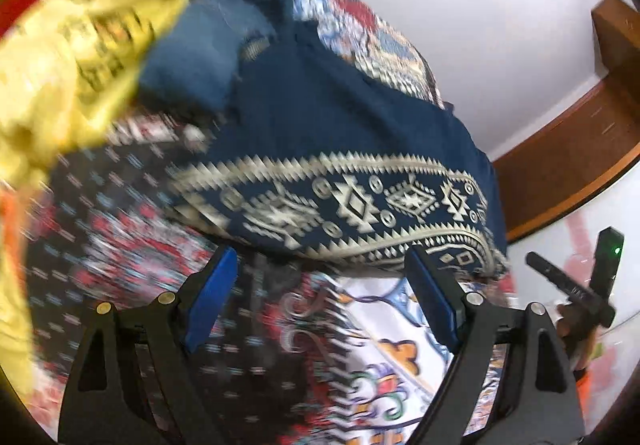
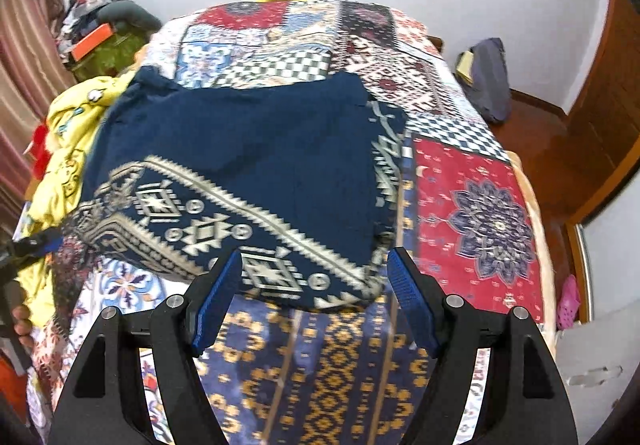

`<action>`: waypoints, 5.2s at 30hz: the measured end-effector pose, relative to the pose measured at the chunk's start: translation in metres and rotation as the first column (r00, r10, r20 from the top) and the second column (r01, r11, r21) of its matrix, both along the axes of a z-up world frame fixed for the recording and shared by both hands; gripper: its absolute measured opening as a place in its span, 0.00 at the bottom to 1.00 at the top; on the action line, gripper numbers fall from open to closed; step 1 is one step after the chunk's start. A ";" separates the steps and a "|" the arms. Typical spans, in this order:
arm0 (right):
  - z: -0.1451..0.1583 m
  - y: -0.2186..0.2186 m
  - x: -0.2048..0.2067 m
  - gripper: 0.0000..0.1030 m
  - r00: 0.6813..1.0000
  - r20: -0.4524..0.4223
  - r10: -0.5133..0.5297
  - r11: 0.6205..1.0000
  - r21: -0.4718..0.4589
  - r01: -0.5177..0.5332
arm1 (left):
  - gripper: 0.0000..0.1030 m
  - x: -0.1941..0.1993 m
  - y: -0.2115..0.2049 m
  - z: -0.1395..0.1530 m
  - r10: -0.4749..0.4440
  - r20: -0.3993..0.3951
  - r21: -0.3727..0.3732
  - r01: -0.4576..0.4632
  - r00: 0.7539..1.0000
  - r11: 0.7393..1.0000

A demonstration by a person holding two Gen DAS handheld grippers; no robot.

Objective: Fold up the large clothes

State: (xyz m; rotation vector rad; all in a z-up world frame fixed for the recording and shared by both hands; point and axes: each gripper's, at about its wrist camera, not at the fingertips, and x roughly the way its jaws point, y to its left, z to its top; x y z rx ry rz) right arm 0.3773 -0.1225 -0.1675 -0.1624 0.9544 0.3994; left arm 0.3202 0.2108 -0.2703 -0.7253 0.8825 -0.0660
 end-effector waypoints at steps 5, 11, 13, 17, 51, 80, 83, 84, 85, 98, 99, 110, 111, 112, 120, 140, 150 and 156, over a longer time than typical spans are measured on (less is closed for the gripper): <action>-0.009 0.010 0.001 0.70 0.999 -0.024 0.038 0.999 0.021 -0.037 | 0.83 0.009 -0.004 -0.026 0.034 -0.034 -0.105 -0.037 0.999 0.994; -0.025 0.017 0.007 0.70 0.997 -0.060 0.047 0.999 0.007 -0.047 | 0.83 0.022 0.022 -0.035 0.112 0.019 -0.263 -0.103 0.994 0.959; -0.028 0.017 0.009 0.70 0.996 -0.076 0.039 0.999 0.014 -0.038 | 0.83 0.029 0.029 -0.039 0.138 0.023 -0.315 -0.124 0.990 0.941; -0.028 0.015 0.009 0.70 0.996 -0.089 0.029 0.999 0.035 -0.026 | 0.83 0.050 0.032 -0.041 0.168 0.040 -0.316 -0.147 0.985 0.937; -0.021 0.168 0.001 0.70 0.934 -0.109 0.342 0.938 0.094 -0.332 | 0.11 -0.010 0.016 0.111 0.168 0.342 0.224 -0.254 0.924 0.941; 0.014 -0.049 0.030 0.71 0.985 -0.140 -0.101 0.991 0.069 0.112 | 0.11 0.100 -0.218 0.087 -0.482 0.125 0.246 0.444 0.867 0.862; 0.017 -0.068 0.023 0.71 0.978 -0.154 -0.139 0.983 0.095 0.154 | 0.11 0.106 -0.228 0.064 -0.498 0.049 0.272 0.468 0.866 0.841; 0.019 -0.070 0.021 0.71 0.979 -0.150 -0.141 0.983 0.096 0.157 | 0.11 0.103 -0.230 0.060 -0.504 0.042 0.286 0.473 0.863 0.833; 0.021 -0.073 0.018 0.71 0.980 -0.142 -0.140 0.983 0.095 0.154 | 0.11 0.099 -0.231 0.058 -0.510 0.039 0.300 0.477 0.859 0.826; 0.059 -0.059 0.007 0.71 0.998 -0.015 -0.058 0.985 0.165 0.059 | 0.71 0.038 -0.242 0.108 -0.600 0.058 0.563 0.470 0.798 0.680; 0.063 -0.054 0.006 0.71 0.999 0.001 -0.045 0.985 0.164 0.044 | 0.78 0.031 -0.235 0.117 -0.581 0.084 0.593 0.428 0.810 0.682; 0.060 0.013 0.014 0.71 0.996 0.042 0.076 0.977 0.198 -0.083 | 0.90 0.060 -0.142 0.134 -0.336 0.153 0.627 0.171 0.930 0.760; 0.056 0.018 0.017 0.71 0.996 0.030 0.087 0.976 0.197 -0.091 | 0.90 0.068 -0.134 0.130 -0.318 0.139 0.608 0.172 0.938 0.775; 0.049 0.024 0.021 0.71 0.996 0.012 0.092 0.976 0.195 -0.093 | 0.90 0.075 -0.129 0.124 -0.304 0.120 0.589 0.179 0.945 0.788; -0.003 0.021 0.043 0.71 0.991 -0.113 0.069 0.989 0.139 -0.053 | 0.90 0.079 -0.137 0.052 -0.368 -0.059 0.471 0.351 0.928 0.809; -0.004 -0.055 0.012 0.71 0.992 -0.129 -0.014 0.996 0.089 0.025 | 0.90 0.003 -0.126 0.071 -0.318 0.014 0.624 0.241 0.948 0.743; 0.034 -0.028 0.030 0.71 0.998 -0.048 0.038 0.982 0.185 -0.028 | 0.90 0.052 -0.078 0.100 -0.241 0.064 0.499 0.178 0.969 0.848; -0.001 -0.002 0.062 0.71 0.977 -0.177 0.121 0.957 0.282 -0.067 | 0.90 0.090 -0.077 0.065 -0.305 0.005 0.215 0.297 0.952 0.930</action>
